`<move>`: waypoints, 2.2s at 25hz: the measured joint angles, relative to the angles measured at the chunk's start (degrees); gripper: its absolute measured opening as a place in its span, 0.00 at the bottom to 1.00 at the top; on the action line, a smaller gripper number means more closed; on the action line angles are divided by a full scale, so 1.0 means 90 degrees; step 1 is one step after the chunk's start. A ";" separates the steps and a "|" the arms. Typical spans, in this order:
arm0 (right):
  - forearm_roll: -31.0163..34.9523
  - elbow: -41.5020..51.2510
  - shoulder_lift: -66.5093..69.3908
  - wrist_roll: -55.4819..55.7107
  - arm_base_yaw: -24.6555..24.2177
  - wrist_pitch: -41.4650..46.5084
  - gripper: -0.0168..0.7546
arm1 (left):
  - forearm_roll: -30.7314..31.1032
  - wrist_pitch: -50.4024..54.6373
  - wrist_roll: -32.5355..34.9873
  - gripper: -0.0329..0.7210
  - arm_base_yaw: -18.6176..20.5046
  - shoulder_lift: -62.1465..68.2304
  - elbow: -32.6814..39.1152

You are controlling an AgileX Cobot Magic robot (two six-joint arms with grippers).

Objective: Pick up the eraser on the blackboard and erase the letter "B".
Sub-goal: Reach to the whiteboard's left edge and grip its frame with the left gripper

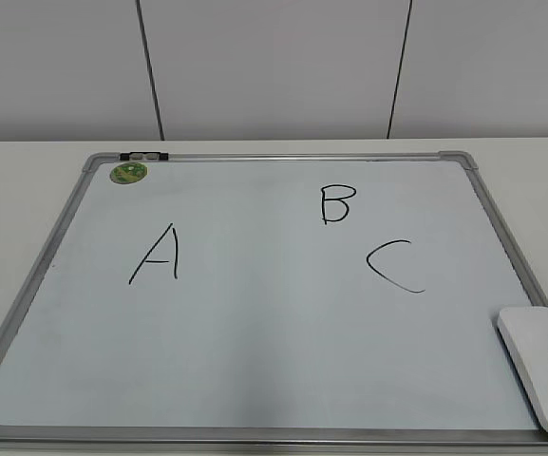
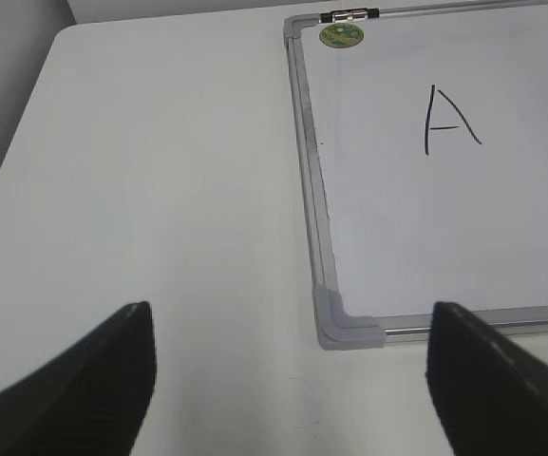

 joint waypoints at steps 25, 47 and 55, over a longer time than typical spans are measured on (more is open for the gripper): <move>0.0000 0.0000 0.0000 0.0000 0.0000 0.0000 0.78 | 0.0150 -0.0068 0.0000 0.92 0.0000 0.0932 -0.0650; 0.0000 0.0000 0.0000 0.0000 0.0000 0.0000 0.78 | -0.0044 -0.0608 0.0105 0.83 -0.0284 0.9320 -0.4424; 0.0000 0.0000 0.0000 0.0000 0.0000 0.0000 0.78 | -0.0355 -0.0355 0.0282 0.73 -0.0288 1.1318 -0.5360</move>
